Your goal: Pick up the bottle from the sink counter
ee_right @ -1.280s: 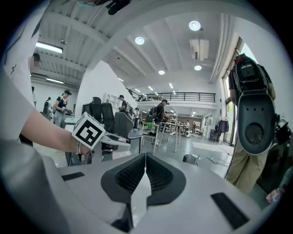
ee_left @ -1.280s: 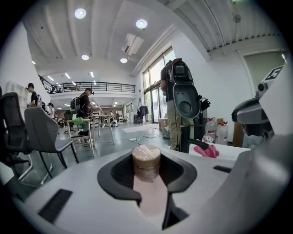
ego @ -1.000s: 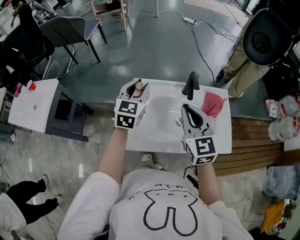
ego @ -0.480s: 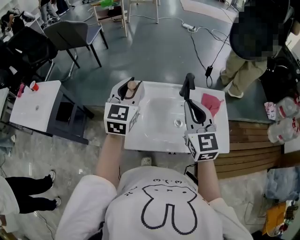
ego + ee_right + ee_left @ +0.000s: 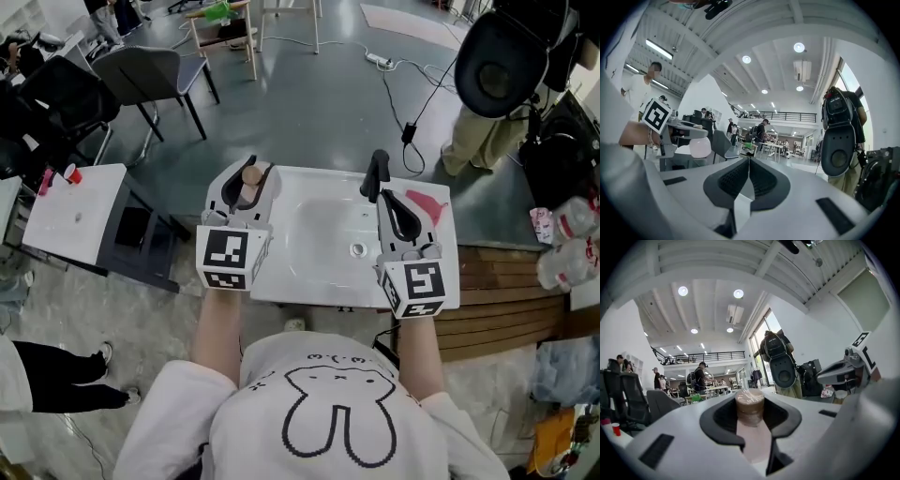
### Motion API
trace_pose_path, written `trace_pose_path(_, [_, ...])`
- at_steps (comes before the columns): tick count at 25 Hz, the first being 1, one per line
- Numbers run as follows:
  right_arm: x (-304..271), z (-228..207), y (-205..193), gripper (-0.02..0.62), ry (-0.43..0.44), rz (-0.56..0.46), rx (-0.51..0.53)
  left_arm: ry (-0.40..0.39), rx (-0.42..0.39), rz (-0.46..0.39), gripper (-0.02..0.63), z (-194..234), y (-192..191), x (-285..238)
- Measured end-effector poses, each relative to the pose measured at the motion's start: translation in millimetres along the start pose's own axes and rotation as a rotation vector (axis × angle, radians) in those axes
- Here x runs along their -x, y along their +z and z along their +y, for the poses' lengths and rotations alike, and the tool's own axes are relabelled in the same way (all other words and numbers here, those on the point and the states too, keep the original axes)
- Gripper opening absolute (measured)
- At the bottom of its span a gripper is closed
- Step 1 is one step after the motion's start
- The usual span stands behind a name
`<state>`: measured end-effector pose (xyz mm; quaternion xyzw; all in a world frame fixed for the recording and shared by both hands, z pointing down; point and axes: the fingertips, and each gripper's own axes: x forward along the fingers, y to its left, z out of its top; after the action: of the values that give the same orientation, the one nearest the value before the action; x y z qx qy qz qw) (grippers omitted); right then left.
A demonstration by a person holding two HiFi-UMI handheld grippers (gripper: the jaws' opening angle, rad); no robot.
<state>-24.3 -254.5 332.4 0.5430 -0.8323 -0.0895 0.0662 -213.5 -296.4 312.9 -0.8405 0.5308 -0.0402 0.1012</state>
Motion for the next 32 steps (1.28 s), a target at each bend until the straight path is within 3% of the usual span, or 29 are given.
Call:
trace_pose_path(13, [2,-16,34,0.029,-0.046,-0.079,-0.013,0.120,-0.031,-0.088,0.124,35,29,36])
trace_pose_path(32, [5,-13,38,0.028,-0.051,-0.072,0.012,0.120,-0.024,-0.104,0.126,37,36,42])
